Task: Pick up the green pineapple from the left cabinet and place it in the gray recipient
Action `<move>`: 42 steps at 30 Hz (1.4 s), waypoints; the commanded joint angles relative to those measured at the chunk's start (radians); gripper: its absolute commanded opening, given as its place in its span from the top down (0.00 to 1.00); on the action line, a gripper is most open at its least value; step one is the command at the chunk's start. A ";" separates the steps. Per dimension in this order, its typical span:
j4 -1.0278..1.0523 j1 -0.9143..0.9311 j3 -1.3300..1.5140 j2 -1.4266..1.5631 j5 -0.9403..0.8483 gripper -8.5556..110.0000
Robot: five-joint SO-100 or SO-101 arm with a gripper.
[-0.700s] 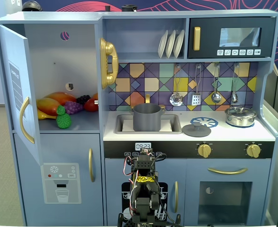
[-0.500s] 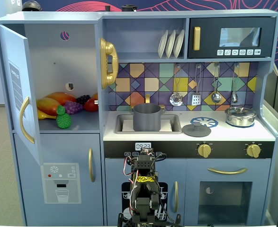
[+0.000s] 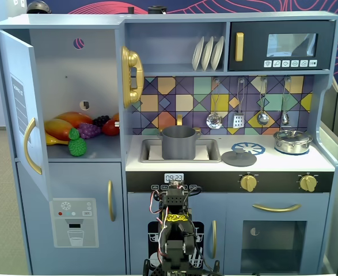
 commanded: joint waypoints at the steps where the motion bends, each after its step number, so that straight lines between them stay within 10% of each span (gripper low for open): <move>1: -0.178 -0.230 -0.035 -0.011 0.008 0.93; 11: -1.226 -0.787 -0.341 -0.221 -0.115 0.84; 20: -1.425 -0.767 -0.563 -0.535 -0.141 0.67; 42: -1.634 -0.761 -0.905 -1.095 0.009 0.61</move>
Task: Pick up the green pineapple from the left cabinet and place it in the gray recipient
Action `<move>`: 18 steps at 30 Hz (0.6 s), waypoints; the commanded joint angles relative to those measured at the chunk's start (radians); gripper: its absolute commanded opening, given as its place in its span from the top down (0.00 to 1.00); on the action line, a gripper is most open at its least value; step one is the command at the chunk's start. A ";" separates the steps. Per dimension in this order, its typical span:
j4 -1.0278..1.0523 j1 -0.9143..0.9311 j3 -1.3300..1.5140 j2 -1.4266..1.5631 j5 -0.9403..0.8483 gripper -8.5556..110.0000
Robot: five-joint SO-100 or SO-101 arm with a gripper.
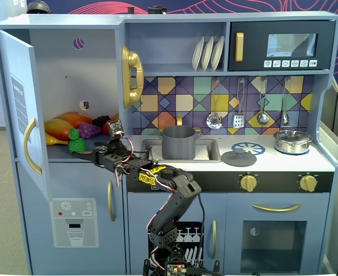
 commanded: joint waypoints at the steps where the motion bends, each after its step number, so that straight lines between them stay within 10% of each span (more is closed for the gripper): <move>1: -0.044 -0.005 -0.133 -0.071 0.032 0.61; 18: -0.100 -0.020 -0.428 -0.399 0.009 0.67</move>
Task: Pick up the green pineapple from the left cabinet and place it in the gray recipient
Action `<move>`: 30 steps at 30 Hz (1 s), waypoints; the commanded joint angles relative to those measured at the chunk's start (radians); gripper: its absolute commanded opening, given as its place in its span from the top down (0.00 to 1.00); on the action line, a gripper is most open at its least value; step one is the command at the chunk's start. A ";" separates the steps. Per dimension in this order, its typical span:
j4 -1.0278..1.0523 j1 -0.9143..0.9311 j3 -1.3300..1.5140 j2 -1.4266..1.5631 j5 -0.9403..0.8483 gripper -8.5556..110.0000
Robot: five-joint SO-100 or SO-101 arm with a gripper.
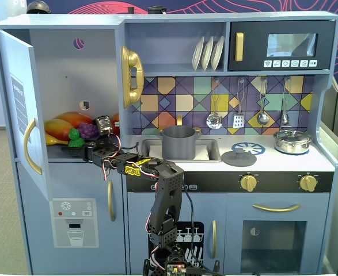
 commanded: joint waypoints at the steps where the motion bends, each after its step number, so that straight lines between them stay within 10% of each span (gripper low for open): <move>1: -0.031 -0.021 -0.103 -0.009 -0.040 0.73; 4: -0.052 -0.035 -0.110 -0.009 -0.046 0.93; 19: -0.051 -0.106 0.195 0.655 -0.160 0.93; 30: 0.066 0.376 0.416 1.167 -0.026 0.93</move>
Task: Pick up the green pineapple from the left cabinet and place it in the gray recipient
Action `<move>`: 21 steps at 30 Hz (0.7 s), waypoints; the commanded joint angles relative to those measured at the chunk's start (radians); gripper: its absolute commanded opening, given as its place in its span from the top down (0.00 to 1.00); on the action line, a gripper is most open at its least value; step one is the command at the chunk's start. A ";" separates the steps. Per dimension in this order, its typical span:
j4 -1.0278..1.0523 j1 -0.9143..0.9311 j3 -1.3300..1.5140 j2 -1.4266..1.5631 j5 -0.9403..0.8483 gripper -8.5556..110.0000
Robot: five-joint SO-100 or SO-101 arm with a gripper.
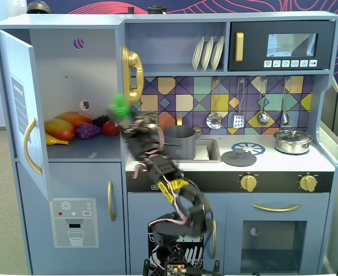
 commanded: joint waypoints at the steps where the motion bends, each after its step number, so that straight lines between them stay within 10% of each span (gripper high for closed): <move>1: 0.071 0.221 -0.006 0.138 0.087 0.93; 10: 0.410 0.604 -0.175 -0.031 0.216 0.93; 21: 0.558 0.617 -0.480 -0.514 0.130 0.93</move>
